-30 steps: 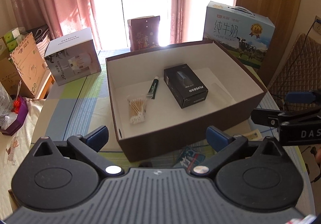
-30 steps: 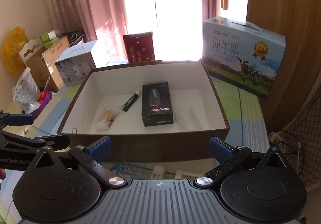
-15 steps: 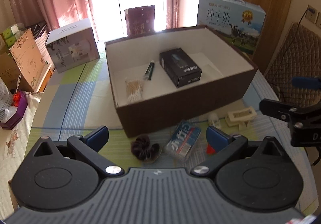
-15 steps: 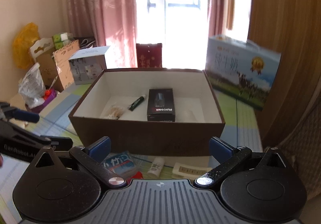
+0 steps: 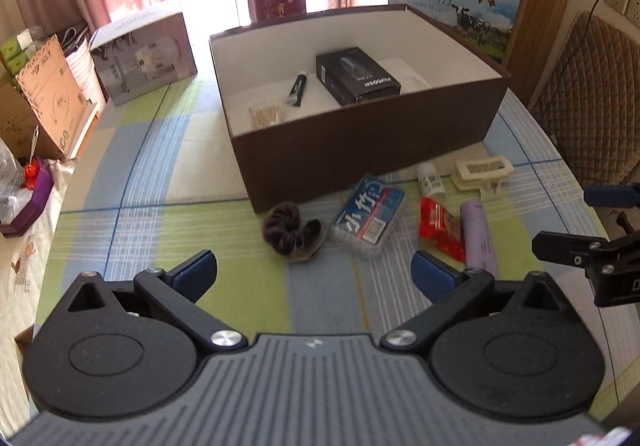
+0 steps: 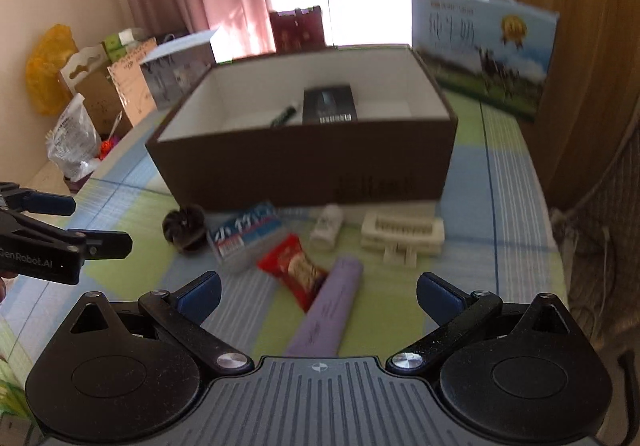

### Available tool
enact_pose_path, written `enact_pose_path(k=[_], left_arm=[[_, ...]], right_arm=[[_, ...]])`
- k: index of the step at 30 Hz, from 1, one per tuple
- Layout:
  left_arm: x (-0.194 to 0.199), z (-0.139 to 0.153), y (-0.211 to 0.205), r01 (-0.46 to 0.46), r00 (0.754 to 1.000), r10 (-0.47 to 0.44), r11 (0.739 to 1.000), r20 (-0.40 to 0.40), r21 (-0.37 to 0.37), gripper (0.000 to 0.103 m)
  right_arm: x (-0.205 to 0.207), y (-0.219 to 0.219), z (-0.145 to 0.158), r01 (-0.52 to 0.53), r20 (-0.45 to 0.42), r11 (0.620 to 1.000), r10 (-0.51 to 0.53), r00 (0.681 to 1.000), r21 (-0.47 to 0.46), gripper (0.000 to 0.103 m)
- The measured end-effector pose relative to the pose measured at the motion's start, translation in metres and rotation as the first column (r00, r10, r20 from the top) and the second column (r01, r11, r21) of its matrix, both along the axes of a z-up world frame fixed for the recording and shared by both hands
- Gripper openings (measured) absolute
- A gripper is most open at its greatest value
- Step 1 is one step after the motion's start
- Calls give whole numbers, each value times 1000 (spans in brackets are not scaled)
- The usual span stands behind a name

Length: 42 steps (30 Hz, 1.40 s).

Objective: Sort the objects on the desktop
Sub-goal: 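Withdraw both open tools from the brown box toward the remaining items, then grasp the brown scrunchie with the left tool while the right tool grasps the purple tube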

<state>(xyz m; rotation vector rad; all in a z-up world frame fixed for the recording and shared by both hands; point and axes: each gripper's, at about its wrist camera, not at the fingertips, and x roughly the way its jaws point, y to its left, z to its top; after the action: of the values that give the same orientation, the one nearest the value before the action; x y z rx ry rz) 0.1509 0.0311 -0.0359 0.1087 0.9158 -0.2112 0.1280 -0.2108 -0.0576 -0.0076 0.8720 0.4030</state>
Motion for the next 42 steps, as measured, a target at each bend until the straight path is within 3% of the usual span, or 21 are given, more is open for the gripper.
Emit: enact_pose_path(k=[5, 9, 16, 20, 27, 42], left_arm=[[-6, -11, 1, 5, 1000, -4, 1000, -23, 9, 102], [-6, -18, 1, 12, 999, -11, 1000, -34, 13, 102], [-1, -27, 1, 21, 999, -21, 1000, -38, 0, 102], [6, -32, 2, 20, 999, -20, 1000, -44, -5, 102], [21, -44, 3, 21, 998, -21, 1000, -61, -4, 101], [47, -66, 6, 24, 995, -22, 1000, -101, 17, 99]], right_arm=[[-1, -6, -11, 24, -81, 999, -23, 996, 22, 101], [-3, -1, -18, 20, -81, 999, -22, 996, -36, 101], [3, -1, -26, 46, -83, 999, -49, 995, -28, 101], [10, 1, -31, 66, -76, 997, -68, 995, -34, 72], [26, 7, -49, 81, -109, 996, -85, 990, -36, 49], [57, 15, -83, 130, -166, 991, -135, 977, -43, 39]])
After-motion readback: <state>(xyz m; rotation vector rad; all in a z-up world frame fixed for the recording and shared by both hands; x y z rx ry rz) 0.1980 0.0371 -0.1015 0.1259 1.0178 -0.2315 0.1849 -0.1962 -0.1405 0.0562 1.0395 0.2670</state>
